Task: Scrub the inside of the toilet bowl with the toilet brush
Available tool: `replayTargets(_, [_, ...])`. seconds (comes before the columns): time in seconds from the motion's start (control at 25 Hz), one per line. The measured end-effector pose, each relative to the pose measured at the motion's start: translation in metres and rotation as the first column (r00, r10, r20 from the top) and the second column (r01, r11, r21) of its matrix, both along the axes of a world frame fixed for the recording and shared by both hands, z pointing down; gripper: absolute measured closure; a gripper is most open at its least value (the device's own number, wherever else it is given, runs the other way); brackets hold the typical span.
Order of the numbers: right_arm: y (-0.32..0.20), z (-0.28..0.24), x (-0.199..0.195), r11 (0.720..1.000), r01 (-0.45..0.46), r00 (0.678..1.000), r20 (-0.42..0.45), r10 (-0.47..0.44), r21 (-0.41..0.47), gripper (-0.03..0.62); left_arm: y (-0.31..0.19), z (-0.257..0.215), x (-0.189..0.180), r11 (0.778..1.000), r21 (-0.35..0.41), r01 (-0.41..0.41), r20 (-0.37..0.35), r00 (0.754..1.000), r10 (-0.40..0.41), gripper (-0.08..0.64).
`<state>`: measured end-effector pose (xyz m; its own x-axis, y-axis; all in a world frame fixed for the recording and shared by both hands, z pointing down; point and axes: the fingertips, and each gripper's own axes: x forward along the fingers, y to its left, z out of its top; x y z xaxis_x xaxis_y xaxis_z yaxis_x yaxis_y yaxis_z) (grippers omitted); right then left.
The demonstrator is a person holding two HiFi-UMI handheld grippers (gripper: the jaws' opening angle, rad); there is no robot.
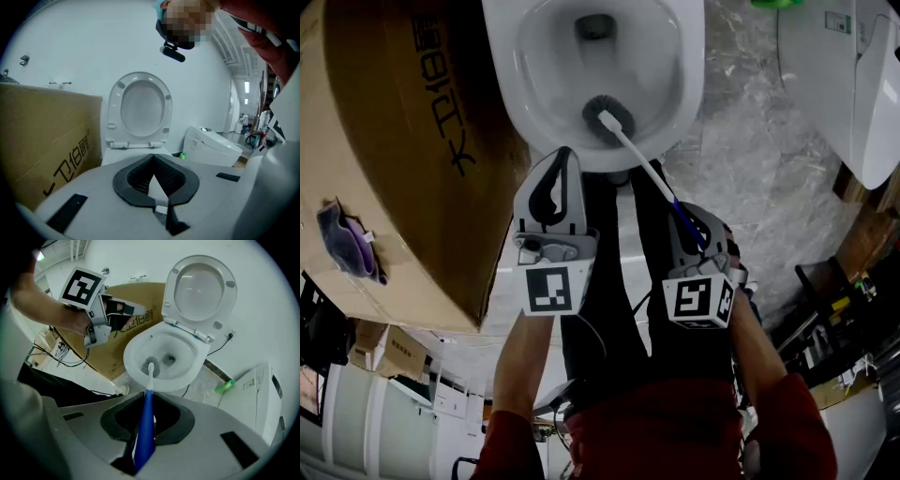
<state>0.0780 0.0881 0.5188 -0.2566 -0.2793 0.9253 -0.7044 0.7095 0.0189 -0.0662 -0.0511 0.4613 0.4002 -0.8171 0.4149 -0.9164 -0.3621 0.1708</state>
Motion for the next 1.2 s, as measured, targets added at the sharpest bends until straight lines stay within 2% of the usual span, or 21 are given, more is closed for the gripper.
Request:
replayTargets(0.28, [-0.017,0.003,0.041,0.999,-0.021,0.995,-0.095,0.025,0.043,0.532,0.003,-0.001,0.011,1.000,-0.001,-0.018,-0.001,1.000,0.018,0.548])
replayTargets(0.56, [-0.058,0.004,0.062,0.989,-0.036,0.987,-0.151,0.058,0.143,0.532,0.001,-0.002,0.015,1.000,-0.001,-0.020,-0.008,1.000,0.020,0.548])
replayTargets(0.84, [-0.099,0.015,0.065,0.977,-0.038,0.983,-0.166,0.074,0.208,0.532,-0.002,-0.004,0.013,1.000,0.003,-0.013,-0.012,1.000,0.013,0.548])
replayTargets(1.2, [-0.153,0.023,0.054,0.955,-0.115,0.981,-0.119,0.152,0.273,0.532,-0.001,0.000,0.010,1.000,-0.007,-0.004,-0.010,1.000,0.004,0.548])
